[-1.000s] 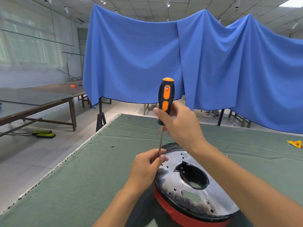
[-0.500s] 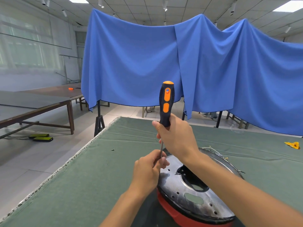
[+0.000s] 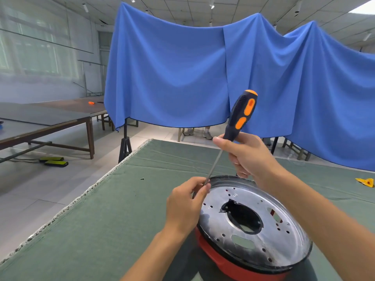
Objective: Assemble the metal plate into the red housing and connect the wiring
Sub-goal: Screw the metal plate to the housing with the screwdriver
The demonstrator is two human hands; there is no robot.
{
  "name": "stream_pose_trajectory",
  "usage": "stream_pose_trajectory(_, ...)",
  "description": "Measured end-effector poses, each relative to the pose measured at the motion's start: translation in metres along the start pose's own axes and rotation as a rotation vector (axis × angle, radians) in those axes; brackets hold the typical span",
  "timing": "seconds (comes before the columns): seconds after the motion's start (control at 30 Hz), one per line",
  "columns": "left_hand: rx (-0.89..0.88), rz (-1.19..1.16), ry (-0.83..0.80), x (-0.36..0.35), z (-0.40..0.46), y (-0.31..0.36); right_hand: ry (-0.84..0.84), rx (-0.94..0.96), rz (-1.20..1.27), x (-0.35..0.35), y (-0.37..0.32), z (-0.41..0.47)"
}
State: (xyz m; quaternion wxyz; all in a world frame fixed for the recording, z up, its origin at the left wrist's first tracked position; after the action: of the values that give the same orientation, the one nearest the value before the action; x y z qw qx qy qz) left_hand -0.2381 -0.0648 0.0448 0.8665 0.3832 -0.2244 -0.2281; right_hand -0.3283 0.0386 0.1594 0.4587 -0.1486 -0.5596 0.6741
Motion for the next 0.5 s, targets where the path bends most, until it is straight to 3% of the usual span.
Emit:
stream_pose_trajectory(0.17, 0.067, -0.09, 0.103, 0.01, 0.004, -0.005, -0.422, -0.158, 0.494, -0.011, -0.007, -0.013)
stream_pose_trajectory(0.23, 0.102, -0.07, 0.147, 0.018, 0.006, -0.013, -0.519, -0.239, 0.731, -0.017, -0.004, -0.02)
stream_pose_trajectory(0.33, 0.195, -0.016, 0.16, 0.026, 0.007, -0.034, -0.446, -0.373, 0.862, -0.022, 0.014, -0.023)
stream_pose_trajectory(0.5, 0.367, 0.077, 0.05, 0.024, 0.006, -0.069, -0.252, -0.465, 0.738, -0.037, 0.052, -0.023)
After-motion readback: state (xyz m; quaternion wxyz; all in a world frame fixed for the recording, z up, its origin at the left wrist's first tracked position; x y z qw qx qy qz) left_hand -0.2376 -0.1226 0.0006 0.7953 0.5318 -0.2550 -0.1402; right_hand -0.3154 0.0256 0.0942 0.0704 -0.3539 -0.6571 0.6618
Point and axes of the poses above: each hand's wrist, its own z-axis towards the middle knuckle, its own x-axis out of the back of the hand, y = z × x, the point moved 8 cm from there along z, towards the middle knuckle, and after that the axes turned 1 degree about -x, right-handed, at the moved point
